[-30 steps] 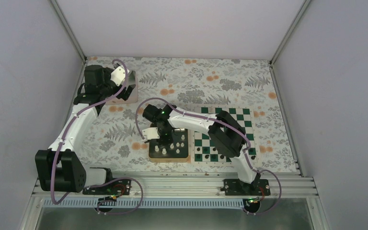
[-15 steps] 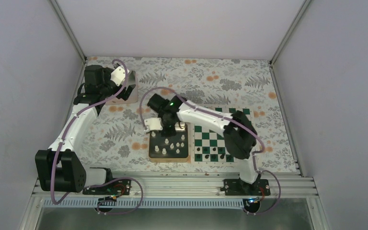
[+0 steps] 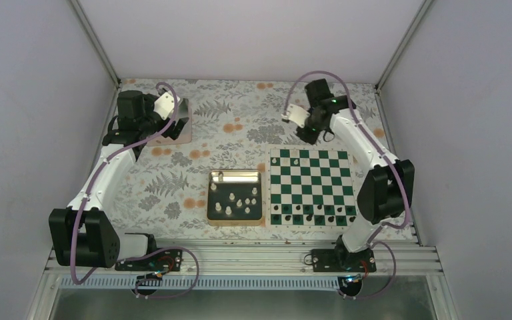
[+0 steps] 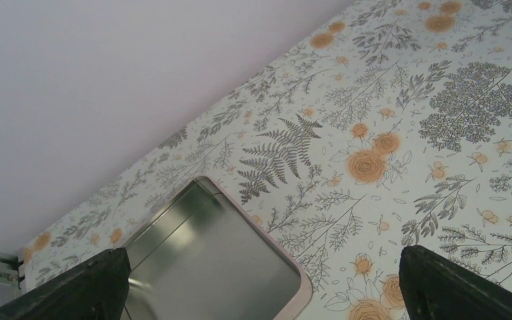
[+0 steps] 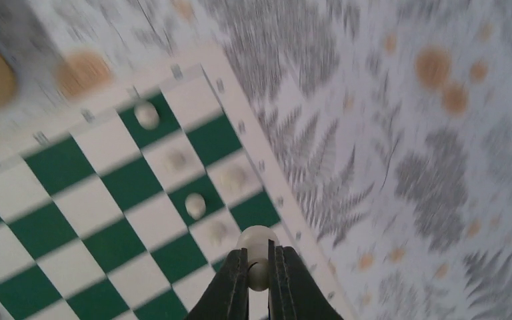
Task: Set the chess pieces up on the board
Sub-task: Place the chess piece on the chessboard.
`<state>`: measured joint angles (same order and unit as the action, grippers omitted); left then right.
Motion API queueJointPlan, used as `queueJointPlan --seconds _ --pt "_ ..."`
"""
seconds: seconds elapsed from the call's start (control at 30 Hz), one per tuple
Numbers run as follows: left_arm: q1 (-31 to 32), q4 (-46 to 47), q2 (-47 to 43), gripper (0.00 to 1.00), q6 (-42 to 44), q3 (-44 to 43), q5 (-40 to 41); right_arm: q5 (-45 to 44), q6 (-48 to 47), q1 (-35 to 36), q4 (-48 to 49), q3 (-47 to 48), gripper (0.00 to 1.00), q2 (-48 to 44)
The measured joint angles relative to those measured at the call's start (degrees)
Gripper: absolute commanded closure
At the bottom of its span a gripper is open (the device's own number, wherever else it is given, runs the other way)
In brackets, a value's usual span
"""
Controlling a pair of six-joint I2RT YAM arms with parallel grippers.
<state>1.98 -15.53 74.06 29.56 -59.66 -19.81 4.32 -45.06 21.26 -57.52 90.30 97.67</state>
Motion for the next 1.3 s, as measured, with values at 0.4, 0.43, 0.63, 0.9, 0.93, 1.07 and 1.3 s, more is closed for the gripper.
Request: queueJointPlan --seconds 0.4,0.43,0.63,0.9,0.93,1.07,1.3 --pt "0.0 0.0 0.0 0.0 0.0 0.0 0.0 0.5 -2.5 -13.3 3.7 -14.4 0.94 2.7" --pt "0.0 0.0 0.0 0.0 0.0 0.0 0.0 0.6 -2.5 -13.7 4.1 -15.0 0.94 3.1" --pt "0.0 0.0 0.0 0.0 0.0 0.0 0.0 1.3 -3.1 -15.1 6.0 -16.1 0.93 6.7" --pt "0.0 0.0 0.0 0.0 0.0 0.0 0.0 2.0 -3.2 -15.3 7.1 -16.1 0.92 10.3" --pt "0.0 0.0 0.0 0.0 0.0 0.0 0.0 2.0 -3.2 -15.3 7.2 -16.1 0.92 10.6" --pt "0.0 0.0 0.0 0.0 0.0 0.0 0.0 2.1 -3.2 -15.3 7.3 -16.1 0.91 11.0" --pt "0.0 0.0 0.0 0.0 0.0 0.0 0.0 2.3 -3.3 -15.3 7.4 -16.1 0.79 11.0"
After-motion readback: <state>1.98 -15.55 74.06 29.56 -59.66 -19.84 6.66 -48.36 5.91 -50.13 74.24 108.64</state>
